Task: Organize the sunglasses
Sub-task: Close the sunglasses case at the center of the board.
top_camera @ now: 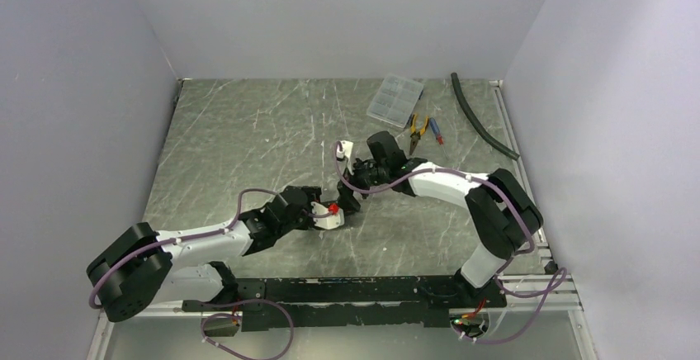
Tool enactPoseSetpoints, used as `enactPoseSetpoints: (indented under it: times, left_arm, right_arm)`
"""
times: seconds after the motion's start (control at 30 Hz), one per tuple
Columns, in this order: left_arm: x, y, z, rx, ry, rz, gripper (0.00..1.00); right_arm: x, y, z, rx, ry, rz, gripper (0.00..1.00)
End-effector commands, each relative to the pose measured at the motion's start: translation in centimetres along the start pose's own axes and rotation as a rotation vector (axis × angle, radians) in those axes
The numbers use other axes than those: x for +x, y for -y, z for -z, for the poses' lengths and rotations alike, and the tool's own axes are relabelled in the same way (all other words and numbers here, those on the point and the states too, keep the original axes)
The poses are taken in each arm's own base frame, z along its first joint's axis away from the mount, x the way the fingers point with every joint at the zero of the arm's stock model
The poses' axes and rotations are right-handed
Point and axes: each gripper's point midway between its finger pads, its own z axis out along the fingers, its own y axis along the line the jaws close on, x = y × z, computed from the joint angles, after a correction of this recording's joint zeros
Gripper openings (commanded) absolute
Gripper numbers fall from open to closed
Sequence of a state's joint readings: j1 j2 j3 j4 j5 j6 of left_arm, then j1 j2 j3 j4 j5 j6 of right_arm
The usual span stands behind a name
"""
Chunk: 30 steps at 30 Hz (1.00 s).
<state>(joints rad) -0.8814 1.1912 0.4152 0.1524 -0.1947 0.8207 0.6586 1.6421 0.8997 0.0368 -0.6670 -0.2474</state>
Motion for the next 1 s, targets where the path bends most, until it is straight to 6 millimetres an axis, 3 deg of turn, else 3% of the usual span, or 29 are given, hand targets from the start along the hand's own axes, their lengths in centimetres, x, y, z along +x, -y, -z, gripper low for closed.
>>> enactPoseSetpoints:
  times: [0.0,0.27,0.5,0.7,0.87,0.97]
  left_arm:
    - [-1.4,-0.9,-0.1,-0.023,0.061,0.021,0.69]
    - [-2.0,-1.6,0.4,-0.076,0.118,-0.031,0.68]
    - [-2.0,-1.7,-0.1,-0.084,0.117,-0.042,0.67]
    - [-2.5,-2.1,0.4,-0.085,0.134,0.0,0.68]
    - [-4.6,-1.9,2.1,-0.015,0.215,0.049,0.7]
    - [-4.8,-1.5,2.9,0.018,0.231,0.056,0.72]
  right_arm:
    - [-3.0,-0.3,-0.7,-0.139,0.043,0.188,0.99]
    - [1.7,-1.5,-3.2,-0.238,-0.153,0.079,0.99]
    - [4.0,-1.2,-4.2,-0.248,-0.232,-0.015,0.95]
    - [5.9,-0.4,-4.5,-0.163,-0.28,-0.067,0.88]
    - [6.8,0.8,-4.3,-0.064,-0.301,-0.114,0.8]
    - [6.9,2.0,-3.9,0.012,-0.295,-0.126,0.79]
